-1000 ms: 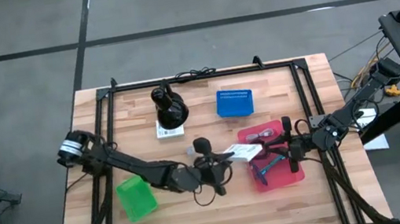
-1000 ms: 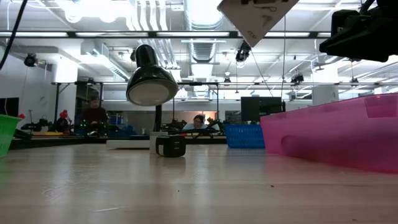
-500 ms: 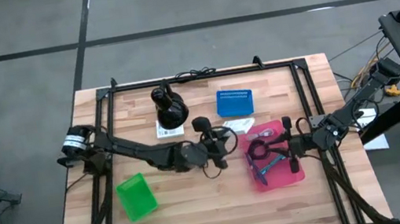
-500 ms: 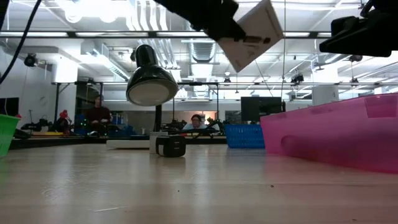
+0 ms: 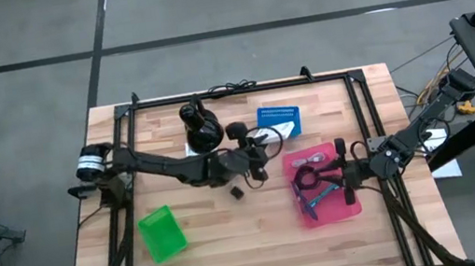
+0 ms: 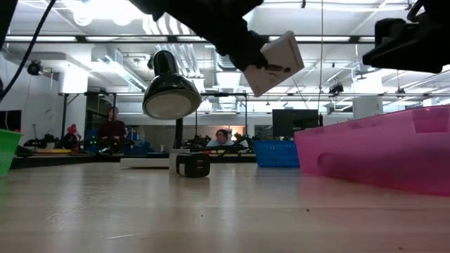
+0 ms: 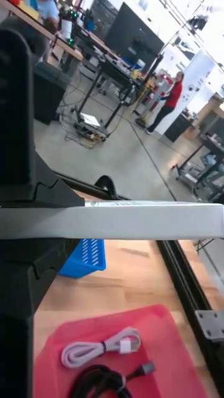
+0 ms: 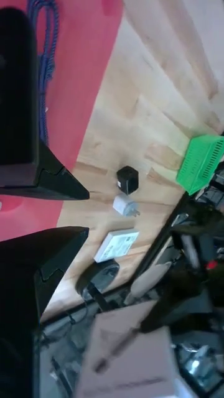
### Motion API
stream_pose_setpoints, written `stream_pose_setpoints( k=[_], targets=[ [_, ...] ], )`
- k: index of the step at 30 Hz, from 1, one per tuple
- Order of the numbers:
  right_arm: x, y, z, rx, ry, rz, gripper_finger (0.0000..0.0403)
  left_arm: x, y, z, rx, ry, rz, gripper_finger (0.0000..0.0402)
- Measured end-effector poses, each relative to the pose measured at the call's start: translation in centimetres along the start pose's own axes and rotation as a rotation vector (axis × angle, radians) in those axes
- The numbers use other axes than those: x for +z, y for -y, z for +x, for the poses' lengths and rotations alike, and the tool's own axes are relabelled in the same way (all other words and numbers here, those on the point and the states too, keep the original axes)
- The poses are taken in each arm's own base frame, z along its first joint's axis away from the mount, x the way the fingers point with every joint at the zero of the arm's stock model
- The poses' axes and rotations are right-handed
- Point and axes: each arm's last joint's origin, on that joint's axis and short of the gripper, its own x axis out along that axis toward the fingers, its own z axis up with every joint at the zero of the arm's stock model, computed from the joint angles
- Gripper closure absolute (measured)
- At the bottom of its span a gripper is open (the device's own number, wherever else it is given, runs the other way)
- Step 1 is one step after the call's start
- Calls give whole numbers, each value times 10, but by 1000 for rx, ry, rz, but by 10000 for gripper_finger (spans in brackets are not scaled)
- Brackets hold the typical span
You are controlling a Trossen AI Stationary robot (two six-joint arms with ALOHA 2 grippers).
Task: Pick and place items into bin
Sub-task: Put the bottom white card reader box into the blue bin
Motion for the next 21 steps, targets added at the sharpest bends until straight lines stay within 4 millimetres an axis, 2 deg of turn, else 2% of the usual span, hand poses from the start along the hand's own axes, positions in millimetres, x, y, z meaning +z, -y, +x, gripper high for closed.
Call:
stream_pose_setpoints(
  k=[3, 8, 12, 21],
  targets=[
    [3, 2, 0, -23, 15, -31, 335, -7, 0, 9, -5, -19, 32, 372],
    [19, 11, -3, -143, 25, 31, 335, -20, 0, 27, 12, -64, 87, 372],
    [18, 11, -3, -143, 0, -3, 335, -27, 0, 41, 24, -95, 137, 372],
    [13, 11, -2, -180, -42, -97, 335, -27, -9, 63, 35, -102, 183, 372]
  ],
)
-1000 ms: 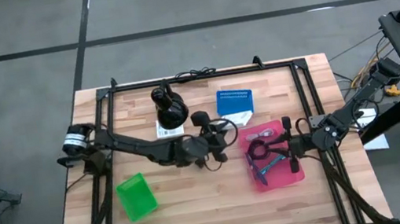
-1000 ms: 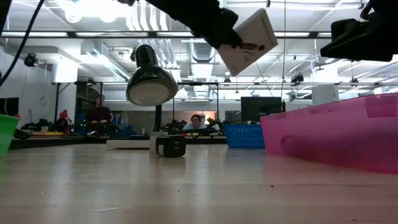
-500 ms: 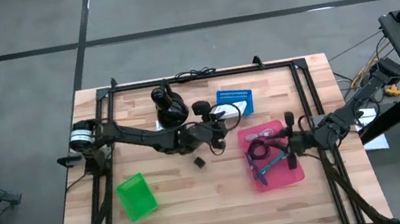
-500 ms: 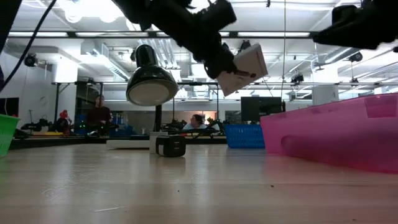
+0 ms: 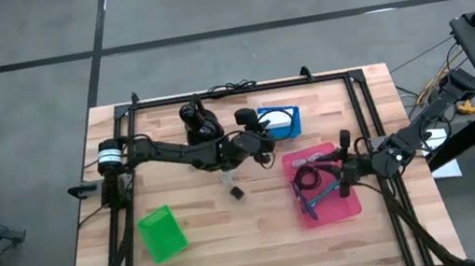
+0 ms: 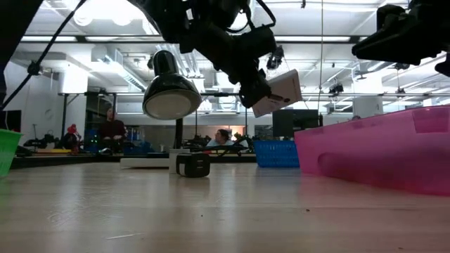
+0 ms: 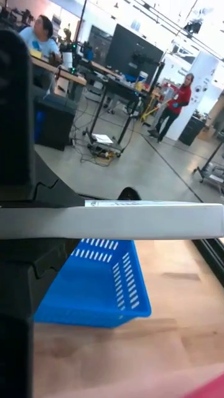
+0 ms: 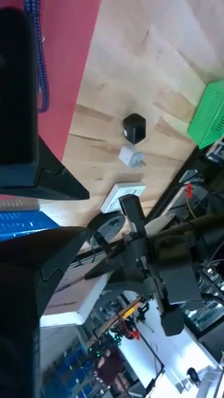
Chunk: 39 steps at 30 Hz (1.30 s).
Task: Pick and place items into bin
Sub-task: Put the bottom white card reader box into the blue bin
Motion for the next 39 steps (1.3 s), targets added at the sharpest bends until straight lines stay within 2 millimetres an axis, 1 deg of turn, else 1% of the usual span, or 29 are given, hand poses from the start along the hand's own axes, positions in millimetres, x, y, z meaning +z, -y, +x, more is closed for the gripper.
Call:
stream_pose_setpoints(
  k=[4, 12, 15, 18, 39],
  targets=[
    [0, 0, 0, -1, 0, -7, 335, 2, 4, 8, -16, 12, 2, 372],
    [0, 0, 0, 0, -1, -10, 335, 0, 21, 28, -26, -23, 31, 372],
    [0, 0, 0, 0, -1, -11, 335, 4, 23, 34, -21, -17, 25, 372],
    [0, 0, 0, 0, -1, -11, 335, 6, 22, 36, -15, -13, 19, 372],
    [0, 0, 0, 1, -1, -11, 335, -3, 19, 43, -38, -59, 7, 372]
  ],
)
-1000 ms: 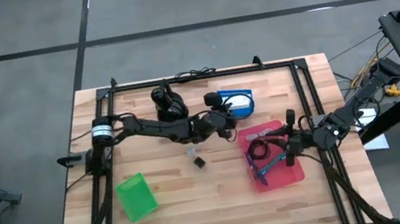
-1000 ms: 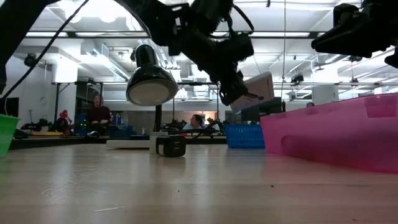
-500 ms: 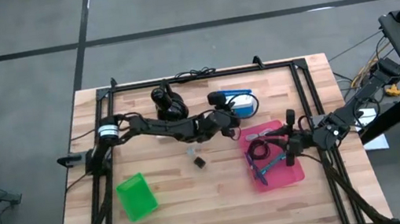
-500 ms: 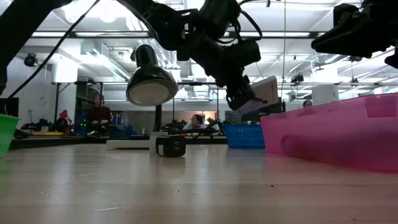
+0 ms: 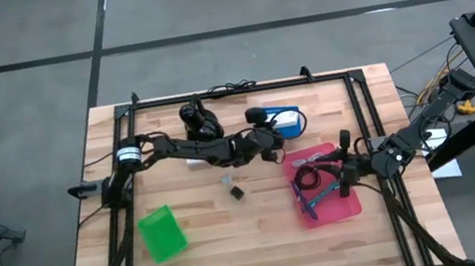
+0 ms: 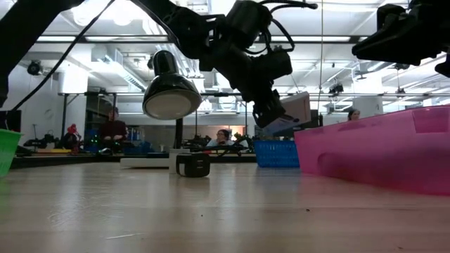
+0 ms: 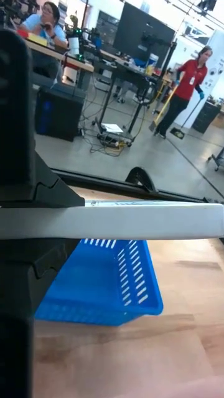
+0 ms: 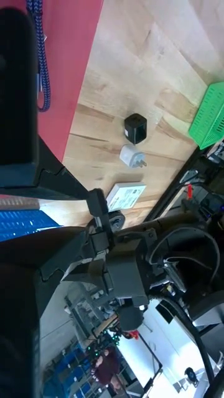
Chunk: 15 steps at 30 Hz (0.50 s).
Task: Pick and place items into bin
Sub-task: Put the bottom white card reader box into the blue bin
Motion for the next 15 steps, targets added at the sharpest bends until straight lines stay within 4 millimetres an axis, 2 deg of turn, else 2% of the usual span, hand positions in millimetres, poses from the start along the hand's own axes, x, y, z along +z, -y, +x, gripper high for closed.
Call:
stream_pose_setpoints(
  k=[7, 15],
  targets=[
    [0, 0, 0, 0, 0, 0, 335, -1, 2, 1, -73, 33, -17, 372],
    [0, 0, 0, 1, 0, -15, 335, -7, -5, 7, -61, 16, -35, 372]
  ],
)
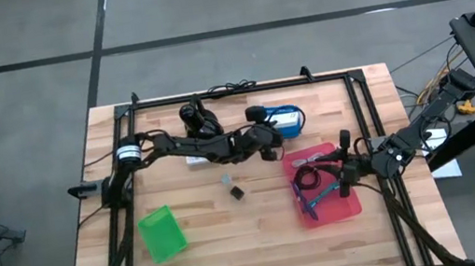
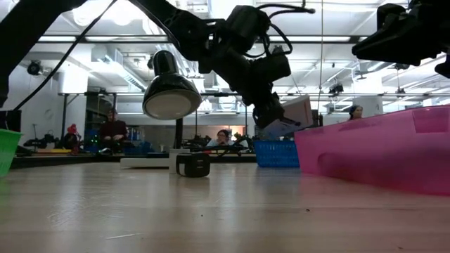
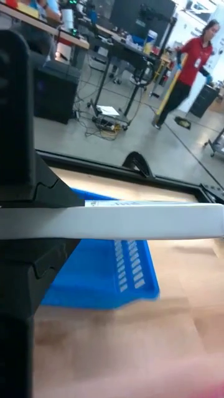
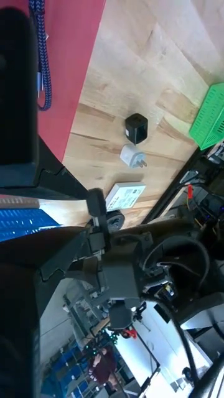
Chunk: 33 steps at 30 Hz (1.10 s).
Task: Pick and place items into bin
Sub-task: Put the bottom white card reader box into the blue bin
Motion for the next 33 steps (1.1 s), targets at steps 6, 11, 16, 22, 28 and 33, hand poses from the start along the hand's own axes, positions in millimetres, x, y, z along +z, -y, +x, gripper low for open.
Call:
stream_pose_setpoints(
  k=[6, 11, 16, 22, 28, 33],
  targets=[
    [0, 0, 0, 0, 0, 0, 335, -7, -2, 7, -8, -17, -13, 372],
    [0, 0, 0, 1, -1, -3, 335, -9, -1, 8, -18, -17, -15, 372],
    [0, 0, 0, 1, 0, -5, 335, -9, -5, 9, -10, -14, -20, 372],
    [0, 0, 0, 0, -1, -5, 335, -15, 2, 15, -34, -28, -5, 372],
    [0, 0, 0, 2, -2, -11, 335, -17, 7, 23, -28, -35, -6, 372],
    [0, 0, 0, 2, -2, -10, 335, -19, 8, 25, -31, -40, -3, 372]
  ],
)
